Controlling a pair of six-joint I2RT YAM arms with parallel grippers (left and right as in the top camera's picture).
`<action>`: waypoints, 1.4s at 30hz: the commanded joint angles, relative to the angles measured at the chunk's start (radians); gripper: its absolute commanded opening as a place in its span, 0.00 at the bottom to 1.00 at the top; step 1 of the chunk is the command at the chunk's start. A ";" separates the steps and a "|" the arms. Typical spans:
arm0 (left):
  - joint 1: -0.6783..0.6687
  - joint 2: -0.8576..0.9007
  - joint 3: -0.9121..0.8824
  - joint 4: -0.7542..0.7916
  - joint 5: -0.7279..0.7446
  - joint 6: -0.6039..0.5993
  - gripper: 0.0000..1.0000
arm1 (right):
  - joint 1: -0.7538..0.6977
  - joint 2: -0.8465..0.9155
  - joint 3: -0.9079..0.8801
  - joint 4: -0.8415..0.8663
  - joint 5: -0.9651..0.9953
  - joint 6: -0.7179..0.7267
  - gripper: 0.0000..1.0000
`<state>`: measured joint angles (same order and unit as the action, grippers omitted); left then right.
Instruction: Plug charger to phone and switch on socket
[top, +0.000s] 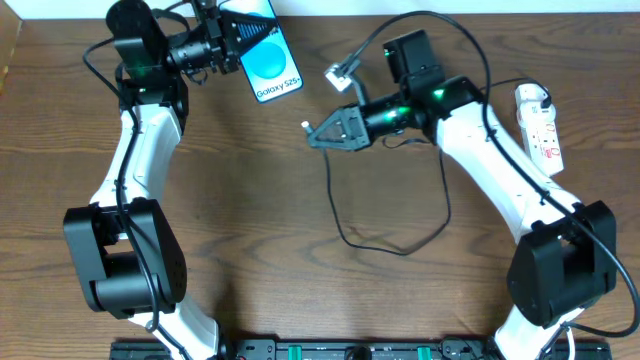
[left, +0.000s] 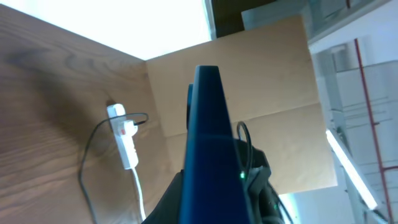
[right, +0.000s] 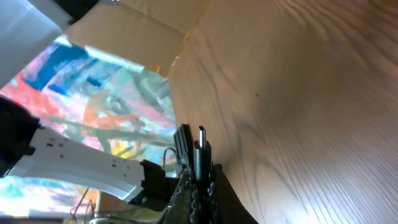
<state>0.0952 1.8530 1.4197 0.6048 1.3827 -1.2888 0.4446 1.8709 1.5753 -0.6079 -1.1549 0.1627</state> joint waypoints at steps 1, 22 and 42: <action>0.000 -0.024 0.018 0.033 0.000 -0.109 0.07 | 0.018 -0.008 0.006 0.055 -0.045 0.059 0.01; 0.001 -0.024 0.018 0.198 -0.108 -0.200 0.07 | 0.022 -0.008 0.006 0.560 -0.142 0.515 0.01; 0.001 -0.024 0.018 0.273 -0.097 -0.280 0.08 | -0.006 -0.008 0.006 0.598 -0.138 0.525 0.01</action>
<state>0.0956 1.8530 1.4193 0.8646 1.2839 -1.5604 0.4400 1.8709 1.5745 -0.0158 -1.2797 0.6777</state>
